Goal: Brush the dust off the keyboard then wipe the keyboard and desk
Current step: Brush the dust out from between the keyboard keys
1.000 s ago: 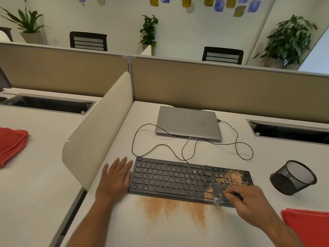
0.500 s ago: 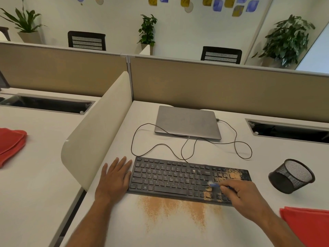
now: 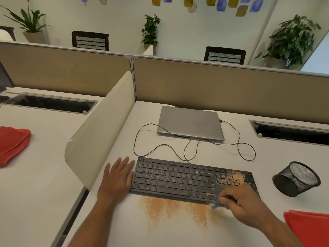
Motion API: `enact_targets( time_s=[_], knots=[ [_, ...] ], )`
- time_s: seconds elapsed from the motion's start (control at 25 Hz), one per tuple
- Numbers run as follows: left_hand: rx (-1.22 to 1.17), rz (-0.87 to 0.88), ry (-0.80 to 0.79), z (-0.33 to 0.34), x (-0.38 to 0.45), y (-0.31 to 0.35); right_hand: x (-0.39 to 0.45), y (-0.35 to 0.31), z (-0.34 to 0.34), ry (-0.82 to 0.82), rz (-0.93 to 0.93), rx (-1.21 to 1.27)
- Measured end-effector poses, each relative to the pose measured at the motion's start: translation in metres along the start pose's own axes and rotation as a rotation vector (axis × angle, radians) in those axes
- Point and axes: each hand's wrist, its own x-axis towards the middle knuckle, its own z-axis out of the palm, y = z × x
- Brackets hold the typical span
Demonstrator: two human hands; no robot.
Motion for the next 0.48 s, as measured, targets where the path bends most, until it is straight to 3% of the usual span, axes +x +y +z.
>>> enact_targets(
  time_s=[0.16,0.36,0.48],
  knots=[
    [-0.004,0.006,0.008,0.0008,0.0,-0.001,0.0013,0.001,-0.0016,0.163,0.015,0.017],
    [-0.019,0.008,0.007,0.001,-0.0001,-0.0006,-0.0011,-0.0027,0.0027,-0.034,-0.005,-0.023],
    [-0.02,0.008,0.009,0.0002,0.0002,-0.0003,-0.0028,-0.0004,0.0001,0.099,-0.005,-0.016]
  ],
)
